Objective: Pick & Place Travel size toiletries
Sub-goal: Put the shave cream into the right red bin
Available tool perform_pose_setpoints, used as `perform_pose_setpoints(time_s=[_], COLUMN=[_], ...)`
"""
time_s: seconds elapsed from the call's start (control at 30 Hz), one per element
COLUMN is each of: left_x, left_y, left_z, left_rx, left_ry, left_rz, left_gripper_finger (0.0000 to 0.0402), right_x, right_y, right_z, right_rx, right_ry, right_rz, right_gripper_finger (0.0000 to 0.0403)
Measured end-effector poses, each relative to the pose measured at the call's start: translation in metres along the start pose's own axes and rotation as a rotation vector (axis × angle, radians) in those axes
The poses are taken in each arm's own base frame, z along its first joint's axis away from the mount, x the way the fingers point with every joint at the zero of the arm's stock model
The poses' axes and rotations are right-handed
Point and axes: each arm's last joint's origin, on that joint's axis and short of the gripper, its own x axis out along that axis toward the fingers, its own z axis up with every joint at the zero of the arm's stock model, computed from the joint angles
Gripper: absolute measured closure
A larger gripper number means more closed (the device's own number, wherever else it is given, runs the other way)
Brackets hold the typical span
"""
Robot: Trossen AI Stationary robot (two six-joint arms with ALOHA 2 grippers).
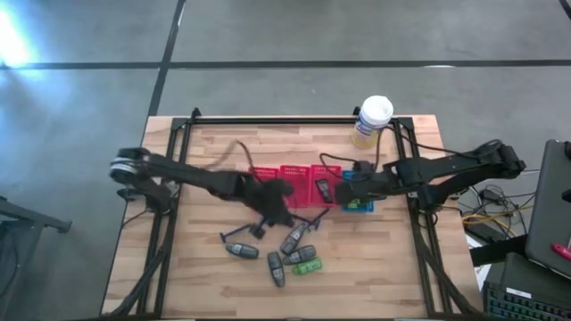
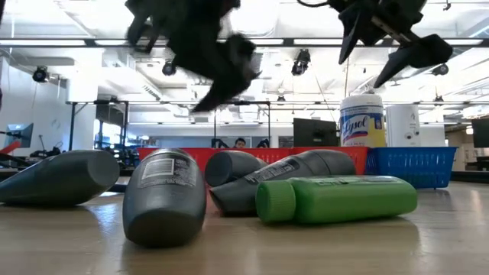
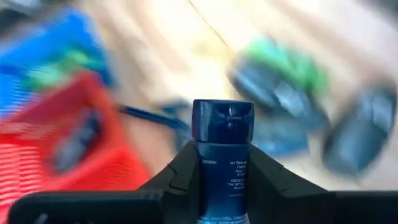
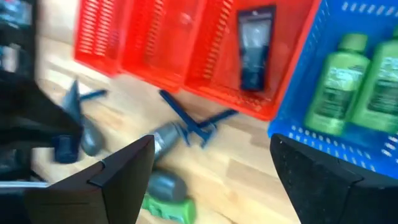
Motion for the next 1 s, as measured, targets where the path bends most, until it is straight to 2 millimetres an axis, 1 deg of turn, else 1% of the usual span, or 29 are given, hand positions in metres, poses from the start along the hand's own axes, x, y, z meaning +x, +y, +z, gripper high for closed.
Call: perform_pose_setpoints(time_s=[0.1, 0.17, 0.2, 0.27, 0.37, 0.4, 0.47, 0.53, 0.63, 0.7, 0.8, 0.9, 1.0], left_x=[-0.041, -0.071, -0.086, -0.110, -0.137, -0.142, -0.149, -0.153, -0.156, -0.156, -0.151, -0.144, -0.138], left_y=[0.023, 0.039, 0.045, 0.054, 0.061, 0.063, 0.065, 0.068, 0.071, 0.073, 0.080, 0.088, 0.097], left_z=[0.014, 0.019, 0.022, 0.024, 0.022, 0.020, 0.018, 0.016, 0.017, 0.017, 0.020, 0.026, 0.036], left_rx=[-0.184, -0.296, -0.331, -0.374, -0.405, -0.412, -0.419, -0.438, -0.471, -0.482, -0.511, -0.516, -0.494], left_ry=[-0.217, -0.393, -0.492, -0.675, -0.939, -1.010, -1.141, -1.256, -1.403, -1.475, -1.512, -1.519, -1.534], left_rz=[0.063, 0.092, 0.110, 0.155, 0.192, 0.199, 0.213, 0.249, 0.290, 0.294, 0.261, 0.222, 0.187], left_gripper_finger=[0.0312, 0.0312, 0.0312, 0.0312, 0.0312, 0.0312, 0.0312, 0.0312, 0.0312, 0.0312, 0.0312, 0.0312, 0.0312], right_x=[-0.001, -0.003, -0.003, -0.005, -0.007, -0.008, -0.011, -0.011, -0.009, -0.007, -0.004, -0.001, 0.000], right_y=[-0.002, -0.001, 0.001, 0.005, 0.012, 0.014, 0.017, 0.018, 0.020, 0.024, 0.034, 0.048, 0.064], right_z=[-0.001, -0.001, -0.001, 0.000, 0.002, 0.003, 0.005, 0.007, 0.008, 0.008, 0.016, 0.025, 0.029], right_rx=[0.010, 0.008, 0.002, -0.010, -0.015, -0.008, 0.005, 0.007, -0.060, -0.079, -0.068, -0.044, -0.058], right_ry=[-0.057, -0.111, -0.142, -0.212, -0.347, -0.395, -0.495, -0.599, -0.717, -0.723, -0.658, -0.589, -0.592], right_rz=[0.086, 0.182, 0.238, 0.359, 0.580, 0.663, 0.809, 0.906, 0.924, 0.930, 1.008, 1.095, 1.177], right_gripper_finger=[0.0093, 0.0095, 0.0096, 0.0098, 0.0101, 0.0101, 0.0100, 0.0096, 0.0091, 0.0089, 0.0085, 0.0080, 0.0076])
